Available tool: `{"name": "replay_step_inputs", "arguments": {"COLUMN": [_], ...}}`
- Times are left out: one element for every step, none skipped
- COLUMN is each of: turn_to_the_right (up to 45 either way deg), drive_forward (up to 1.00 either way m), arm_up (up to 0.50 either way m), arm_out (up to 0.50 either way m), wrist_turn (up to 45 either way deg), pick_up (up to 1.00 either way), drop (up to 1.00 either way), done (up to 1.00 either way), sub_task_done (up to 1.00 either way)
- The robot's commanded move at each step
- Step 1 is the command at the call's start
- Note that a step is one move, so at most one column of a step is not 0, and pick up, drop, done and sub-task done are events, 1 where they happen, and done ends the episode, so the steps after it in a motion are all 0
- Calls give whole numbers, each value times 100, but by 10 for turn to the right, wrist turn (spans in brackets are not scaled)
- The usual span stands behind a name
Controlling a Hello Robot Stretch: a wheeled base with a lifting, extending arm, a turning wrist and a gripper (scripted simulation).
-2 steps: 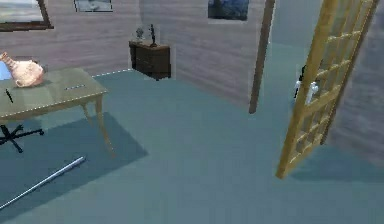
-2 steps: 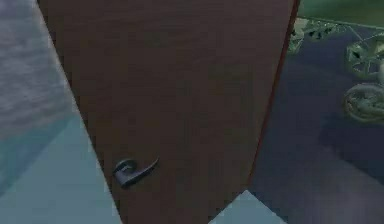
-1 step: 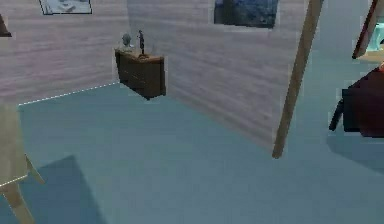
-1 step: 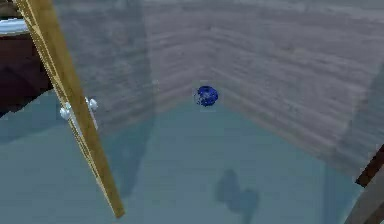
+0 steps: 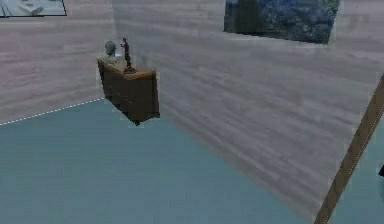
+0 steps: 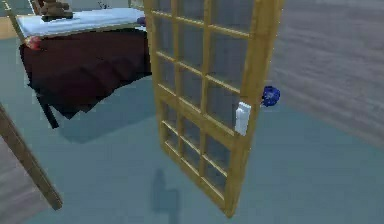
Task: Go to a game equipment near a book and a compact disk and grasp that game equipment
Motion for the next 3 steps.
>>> {"name": "replay_step_inputs", "arguments": {"turn_to_the_right": [450,330,0], "drive_forward": [0,0,25], "arm_up": [0,0,0], "arm_out": [0,0,0], "wrist_turn": [0,0,0], "pick_up": [0,0,0], "drop": [0,0,0], "done": [0,0,0], "sub_task_done": [0,0,0]}}
